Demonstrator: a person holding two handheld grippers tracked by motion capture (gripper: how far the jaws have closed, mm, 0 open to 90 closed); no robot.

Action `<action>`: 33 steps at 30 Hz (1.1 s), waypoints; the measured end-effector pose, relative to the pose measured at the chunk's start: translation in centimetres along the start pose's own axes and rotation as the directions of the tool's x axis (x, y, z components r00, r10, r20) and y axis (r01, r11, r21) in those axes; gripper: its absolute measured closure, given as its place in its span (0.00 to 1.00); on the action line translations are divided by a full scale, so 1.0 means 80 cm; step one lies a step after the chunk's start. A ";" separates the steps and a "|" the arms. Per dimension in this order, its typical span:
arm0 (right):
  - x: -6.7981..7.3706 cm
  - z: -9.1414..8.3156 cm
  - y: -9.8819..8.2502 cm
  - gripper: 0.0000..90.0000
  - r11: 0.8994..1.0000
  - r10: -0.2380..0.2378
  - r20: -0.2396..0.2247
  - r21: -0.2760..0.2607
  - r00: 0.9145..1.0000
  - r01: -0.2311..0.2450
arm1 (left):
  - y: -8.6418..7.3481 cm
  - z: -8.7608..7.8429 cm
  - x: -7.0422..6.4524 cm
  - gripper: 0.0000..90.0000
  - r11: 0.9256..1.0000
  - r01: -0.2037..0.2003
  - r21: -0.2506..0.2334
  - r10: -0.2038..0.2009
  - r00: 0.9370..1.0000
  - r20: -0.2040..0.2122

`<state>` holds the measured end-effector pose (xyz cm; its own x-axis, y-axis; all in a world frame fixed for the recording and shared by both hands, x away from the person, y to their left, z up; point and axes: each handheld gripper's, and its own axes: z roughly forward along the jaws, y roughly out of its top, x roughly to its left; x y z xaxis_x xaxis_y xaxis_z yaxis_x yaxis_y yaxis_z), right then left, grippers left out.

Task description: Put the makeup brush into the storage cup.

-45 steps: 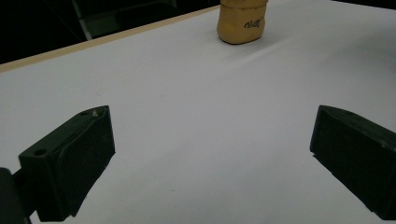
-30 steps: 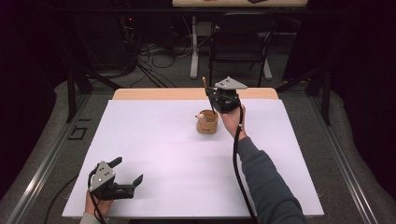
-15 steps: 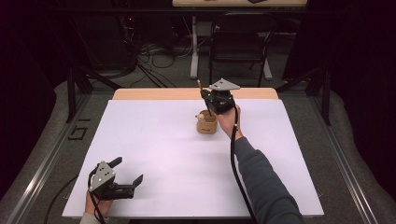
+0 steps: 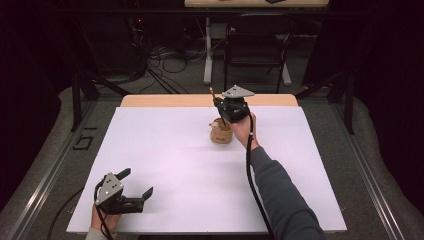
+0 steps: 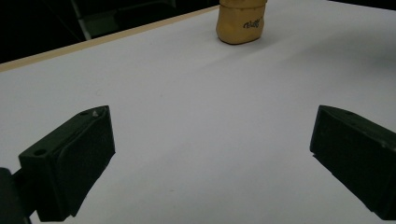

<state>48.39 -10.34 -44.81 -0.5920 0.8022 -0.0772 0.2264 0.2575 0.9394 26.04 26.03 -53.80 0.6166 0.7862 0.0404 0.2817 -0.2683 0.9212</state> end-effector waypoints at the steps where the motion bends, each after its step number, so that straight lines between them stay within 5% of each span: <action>1: 0.000 0.000 0.000 0.93 1.000 0.002 -0.002 0.002 1.000 -0.002 | 0.000 0.000 0.000 0.00 1.000 0.000 0.002 0.000 1.000 0.000; 30: -0.004 0.013 -0.016 0.92 0.997 0.004 -0.001 0.073 1.000 -0.004 | 0.000 0.000 0.000 0.00 1.000 -0.001 0.006 0.001 1.000 0.001; 33: -0.004 0.014 -0.019 0.57 0.992 0.033 -0.046 0.125 0.998 -0.028 | 0.000 0.000 0.000 0.00 1.000 0.000 0.008 0.000 1.000 0.001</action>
<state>49.11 -10.40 -46.59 -0.6188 0.7850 -0.0304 0.3373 0.3005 0.8921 26.03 26.06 -53.83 0.6171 0.7858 0.0403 0.2874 -0.2728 0.9182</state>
